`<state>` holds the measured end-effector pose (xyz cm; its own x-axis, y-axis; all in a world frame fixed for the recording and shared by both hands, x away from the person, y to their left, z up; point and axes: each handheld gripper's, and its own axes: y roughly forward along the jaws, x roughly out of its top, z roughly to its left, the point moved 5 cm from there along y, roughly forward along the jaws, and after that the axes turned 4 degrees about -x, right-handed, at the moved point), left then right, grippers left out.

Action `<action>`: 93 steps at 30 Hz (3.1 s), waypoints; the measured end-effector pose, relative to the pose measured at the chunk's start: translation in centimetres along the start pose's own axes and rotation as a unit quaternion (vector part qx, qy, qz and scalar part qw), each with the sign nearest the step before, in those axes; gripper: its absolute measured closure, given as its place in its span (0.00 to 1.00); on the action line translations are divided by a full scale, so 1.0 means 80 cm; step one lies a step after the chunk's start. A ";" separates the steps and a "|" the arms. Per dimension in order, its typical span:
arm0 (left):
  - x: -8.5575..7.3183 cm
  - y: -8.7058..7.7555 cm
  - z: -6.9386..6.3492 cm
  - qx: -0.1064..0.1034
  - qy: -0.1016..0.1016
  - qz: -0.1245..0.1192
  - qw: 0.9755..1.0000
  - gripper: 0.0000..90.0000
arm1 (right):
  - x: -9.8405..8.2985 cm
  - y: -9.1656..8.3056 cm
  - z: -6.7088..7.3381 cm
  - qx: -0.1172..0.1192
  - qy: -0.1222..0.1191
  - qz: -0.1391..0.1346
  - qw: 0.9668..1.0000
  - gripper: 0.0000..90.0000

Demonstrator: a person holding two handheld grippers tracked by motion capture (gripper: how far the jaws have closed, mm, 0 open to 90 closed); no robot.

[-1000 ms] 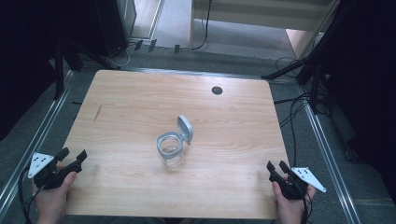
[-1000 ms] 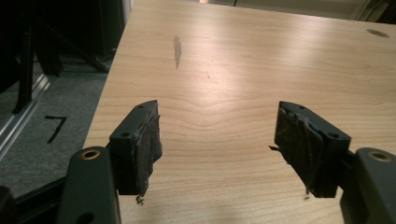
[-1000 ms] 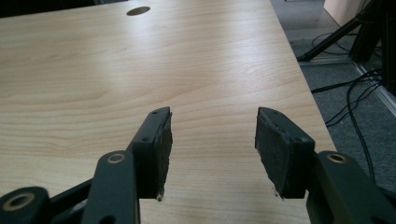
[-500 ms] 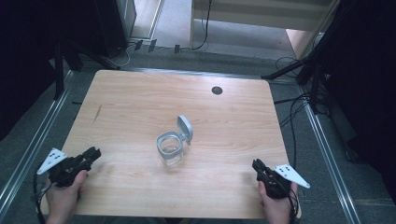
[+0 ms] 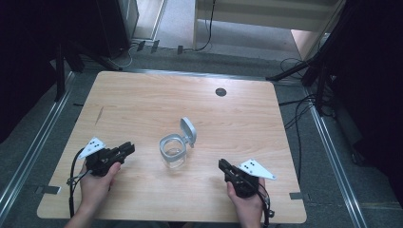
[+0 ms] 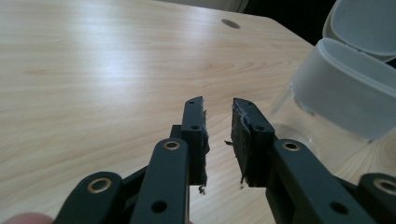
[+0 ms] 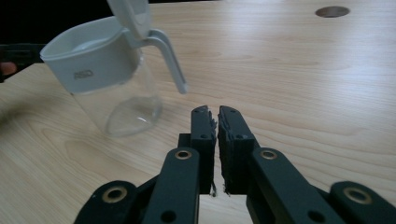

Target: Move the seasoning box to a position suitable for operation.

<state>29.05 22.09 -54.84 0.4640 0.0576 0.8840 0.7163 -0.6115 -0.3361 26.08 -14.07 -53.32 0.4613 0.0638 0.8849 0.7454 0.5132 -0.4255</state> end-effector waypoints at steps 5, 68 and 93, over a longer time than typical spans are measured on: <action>0.007 0.030 -0.021 -0.012 0.011 0.006 1.000 0.92 | 0.004 0.024 0.036 0.026 0.012 0.001 1.000 1.00; 0.004 0.076 -0.092 -0.082 0.042 0.041 0.995 1.00 | 0.026 0.095 0.051 -0.006 0.014 0.014 1.000 1.00; -0.030 -0.079 0.082 0.097 -0.067 -0.011 0.993 0.15 | 0.076 0.082 0.007 -0.023 0.011 -0.015 1.000 1.00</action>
<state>26.83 31.01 -56.97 0.5029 0.1827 0.8448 0.8082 -0.4459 -0.3847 33.53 -9.85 -50.64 0.4482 0.0303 0.8934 0.7799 0.4752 -0.4074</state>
